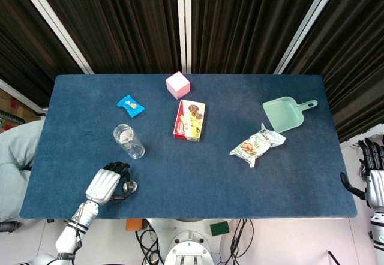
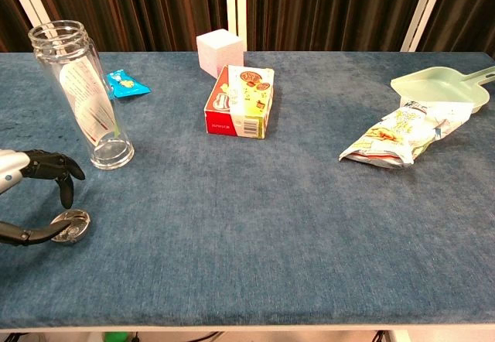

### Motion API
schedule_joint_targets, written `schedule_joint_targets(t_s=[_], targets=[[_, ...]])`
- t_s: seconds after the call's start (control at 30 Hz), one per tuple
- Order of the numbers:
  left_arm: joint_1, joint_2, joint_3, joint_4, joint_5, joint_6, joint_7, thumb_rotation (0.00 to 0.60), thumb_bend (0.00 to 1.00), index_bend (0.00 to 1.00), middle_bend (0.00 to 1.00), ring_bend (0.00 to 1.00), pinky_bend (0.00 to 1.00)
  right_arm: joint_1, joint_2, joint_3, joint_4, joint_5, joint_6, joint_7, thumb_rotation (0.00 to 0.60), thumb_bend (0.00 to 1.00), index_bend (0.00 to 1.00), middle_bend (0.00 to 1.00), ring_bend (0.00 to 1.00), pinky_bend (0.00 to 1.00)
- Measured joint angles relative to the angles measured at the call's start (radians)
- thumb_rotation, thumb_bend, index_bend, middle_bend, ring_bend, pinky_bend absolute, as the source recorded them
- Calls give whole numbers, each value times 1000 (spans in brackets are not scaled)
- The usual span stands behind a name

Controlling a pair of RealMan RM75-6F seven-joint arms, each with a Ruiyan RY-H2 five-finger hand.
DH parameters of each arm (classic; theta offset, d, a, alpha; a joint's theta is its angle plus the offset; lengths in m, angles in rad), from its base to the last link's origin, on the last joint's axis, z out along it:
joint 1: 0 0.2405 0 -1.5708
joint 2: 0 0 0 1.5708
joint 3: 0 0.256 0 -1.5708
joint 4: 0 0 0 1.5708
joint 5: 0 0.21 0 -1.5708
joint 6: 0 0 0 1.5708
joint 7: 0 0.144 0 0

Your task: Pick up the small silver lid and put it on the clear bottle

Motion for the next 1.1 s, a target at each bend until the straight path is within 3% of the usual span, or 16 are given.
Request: schedule_joint_targets(t_s=[0.5, 1.1], targets=[[-15, -9, -2, -1, -8, -18, 8, 414, 314, 499, 260, 213, 275, 0, 2, 0, 4, 3, -4, 6, 600, 300, 0, 0, 0, 0], [-14, -15, 4, 6, -18, -17, 21, 546, 331, 558, 260, 213, 275, 1, -4, -7, 20, 0, -11, 16, 600, 299, 0, 0, 0, 0]])
